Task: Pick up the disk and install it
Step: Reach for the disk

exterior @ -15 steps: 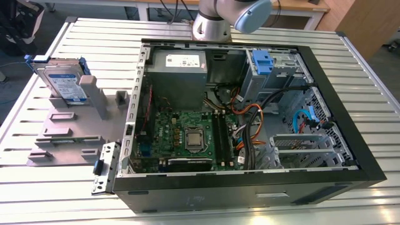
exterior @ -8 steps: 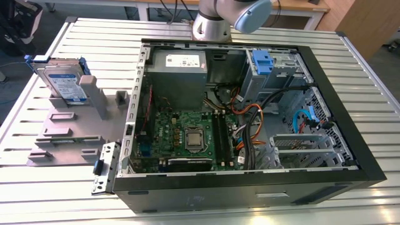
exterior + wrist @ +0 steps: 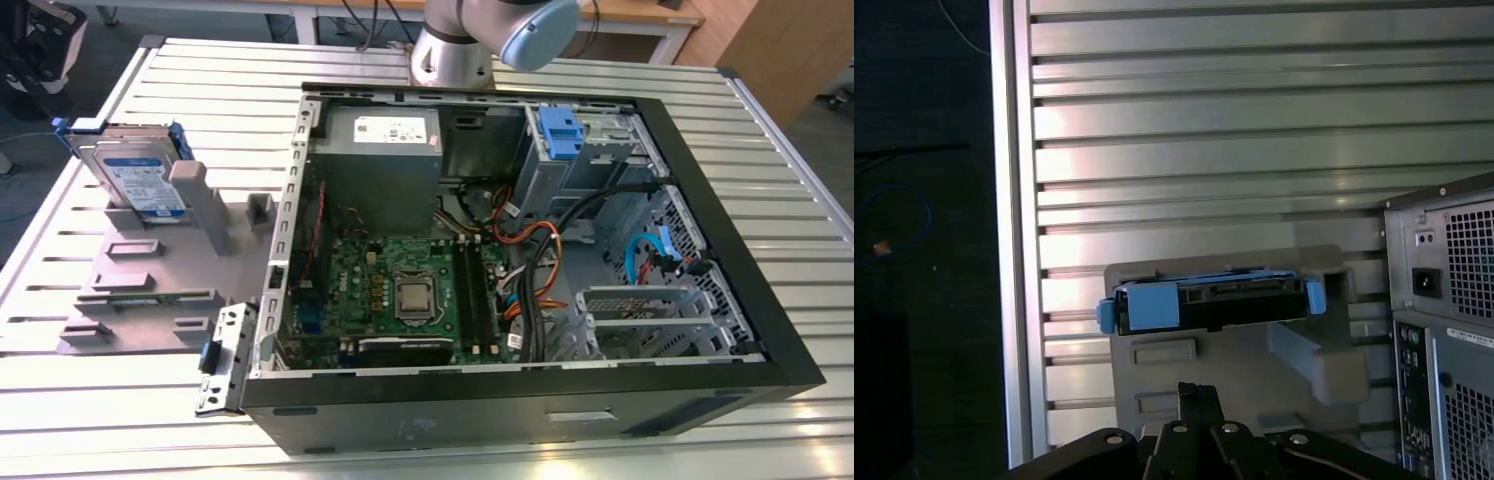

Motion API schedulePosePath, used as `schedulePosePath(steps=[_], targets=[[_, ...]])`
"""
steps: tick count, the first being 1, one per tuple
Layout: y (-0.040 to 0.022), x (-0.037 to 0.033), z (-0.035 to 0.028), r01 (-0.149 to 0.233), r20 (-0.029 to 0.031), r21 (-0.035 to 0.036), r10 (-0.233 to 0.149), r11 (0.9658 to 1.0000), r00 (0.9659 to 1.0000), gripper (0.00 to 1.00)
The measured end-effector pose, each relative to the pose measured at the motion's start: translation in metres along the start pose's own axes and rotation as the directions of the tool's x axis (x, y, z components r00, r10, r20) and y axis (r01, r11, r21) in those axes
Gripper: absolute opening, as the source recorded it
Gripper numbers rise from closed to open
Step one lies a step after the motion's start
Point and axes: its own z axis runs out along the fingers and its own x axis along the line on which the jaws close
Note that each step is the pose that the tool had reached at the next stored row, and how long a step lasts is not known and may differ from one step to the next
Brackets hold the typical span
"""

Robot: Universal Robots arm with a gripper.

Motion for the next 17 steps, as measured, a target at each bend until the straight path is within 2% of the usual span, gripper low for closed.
schedulePosePath(steps=[17], targets=[[-0.0004, 0.0059, -0.0001, 0.000, 0.0000, 0.0000, 0.000, 1.0000, 1.0000, 0.11]])
